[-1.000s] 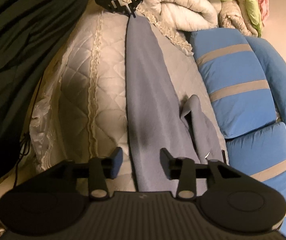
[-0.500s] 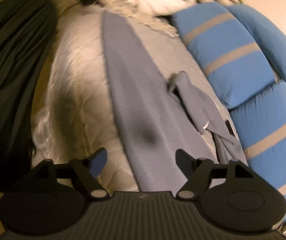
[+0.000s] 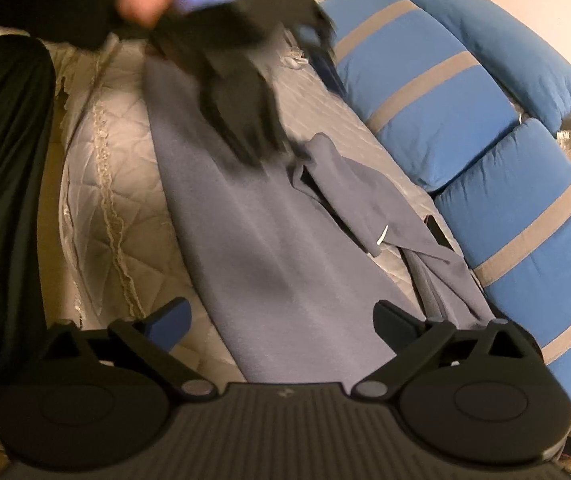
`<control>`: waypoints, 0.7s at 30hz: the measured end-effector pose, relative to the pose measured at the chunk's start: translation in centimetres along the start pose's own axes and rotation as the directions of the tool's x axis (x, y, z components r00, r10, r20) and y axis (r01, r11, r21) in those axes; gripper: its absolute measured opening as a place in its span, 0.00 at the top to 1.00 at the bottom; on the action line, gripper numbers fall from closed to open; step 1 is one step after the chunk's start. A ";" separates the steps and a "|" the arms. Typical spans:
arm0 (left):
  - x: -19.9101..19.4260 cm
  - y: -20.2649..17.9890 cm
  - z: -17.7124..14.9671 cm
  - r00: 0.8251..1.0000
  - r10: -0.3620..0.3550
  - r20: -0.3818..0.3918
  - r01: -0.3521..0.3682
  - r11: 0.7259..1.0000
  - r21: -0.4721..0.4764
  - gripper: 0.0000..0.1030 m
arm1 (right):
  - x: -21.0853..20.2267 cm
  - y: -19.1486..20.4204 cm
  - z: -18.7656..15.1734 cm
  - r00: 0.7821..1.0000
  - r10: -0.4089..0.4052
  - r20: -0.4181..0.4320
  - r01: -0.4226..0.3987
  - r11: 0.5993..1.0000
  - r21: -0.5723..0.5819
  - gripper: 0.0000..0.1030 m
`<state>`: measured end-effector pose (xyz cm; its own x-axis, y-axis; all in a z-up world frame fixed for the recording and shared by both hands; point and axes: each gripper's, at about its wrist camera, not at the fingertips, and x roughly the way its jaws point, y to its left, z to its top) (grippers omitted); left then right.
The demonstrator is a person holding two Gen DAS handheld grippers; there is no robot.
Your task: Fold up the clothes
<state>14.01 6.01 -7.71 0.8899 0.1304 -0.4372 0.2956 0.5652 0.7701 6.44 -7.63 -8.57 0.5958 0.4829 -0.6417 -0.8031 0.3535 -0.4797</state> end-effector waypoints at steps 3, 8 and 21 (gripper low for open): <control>3.6 -2.2 2.5 0.999 -0.052 0.006 0.052 0.999 0.002 0.31 | -0.3 -0.6 -0.1 1.000 -0.006 0.015 0.006 1.000 0.027 0.01; 8.4 -4.9 3.4 0.996 -0.083 -0.013 0.083 0.995 0.055 0.32 | -0.5 -1.4 -0.5 1.000 -0.010 0.014 0.009 0.998 0.057 0.01; 4.5 3.8 -1.8 0.993 0.120 0.006 -0.111 0.933 -0.343 0.89 | -0.7 0.2 -0.2 0.999 0.032 0.038 -0.032 0.999 -0.010 0.00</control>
<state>18.51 10.19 -7.58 0.9211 0.1921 -0.3386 0.0578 0.7925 0.6071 5.85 -8.05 -8.28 0.5693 0.5239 -0.6336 -0.8214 0.3296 -0.4654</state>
